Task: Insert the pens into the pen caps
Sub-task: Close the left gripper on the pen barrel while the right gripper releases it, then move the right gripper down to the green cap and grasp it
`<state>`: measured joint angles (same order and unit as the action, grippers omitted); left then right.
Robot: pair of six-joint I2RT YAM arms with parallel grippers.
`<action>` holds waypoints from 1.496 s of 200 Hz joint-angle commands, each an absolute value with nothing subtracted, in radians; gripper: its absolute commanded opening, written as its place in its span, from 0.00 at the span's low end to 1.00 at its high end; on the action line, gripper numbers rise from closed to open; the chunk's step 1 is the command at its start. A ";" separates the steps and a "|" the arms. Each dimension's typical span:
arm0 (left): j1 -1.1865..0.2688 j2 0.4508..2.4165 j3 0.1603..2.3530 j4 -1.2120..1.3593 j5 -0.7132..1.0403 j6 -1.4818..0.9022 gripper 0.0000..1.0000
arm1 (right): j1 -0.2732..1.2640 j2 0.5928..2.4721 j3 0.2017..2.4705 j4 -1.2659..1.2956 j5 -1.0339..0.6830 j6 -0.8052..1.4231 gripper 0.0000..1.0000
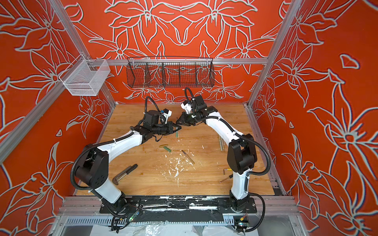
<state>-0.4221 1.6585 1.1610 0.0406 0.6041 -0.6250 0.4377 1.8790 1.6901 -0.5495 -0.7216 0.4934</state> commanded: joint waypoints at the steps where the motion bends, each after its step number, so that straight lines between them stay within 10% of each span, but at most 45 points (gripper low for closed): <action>1: -0.430 1.638 1.186 -0.054 0.648 -0.588 0.00 | 0.417 1.830 1.655 -0.451 -0.723 0.520 0.39; 27: -0.430 1.599 1.169 -0.179 0.571 -0.571 0.00 | 0.400 1.804 1.618 -0.410 -0.758 0.488 0.79; 51: -0.430 1.547 1.158 -0.306 0.467 -0.554 0.00 | 0.393 1.810 1.600 -0.420 -0.781 0.458 0.95; 299: -0.317 1.037 0.728 -0.504 0.302 -0.264 0.00 | 0.528 2.027 1.715 -0.835 -0.612 0.232 0.93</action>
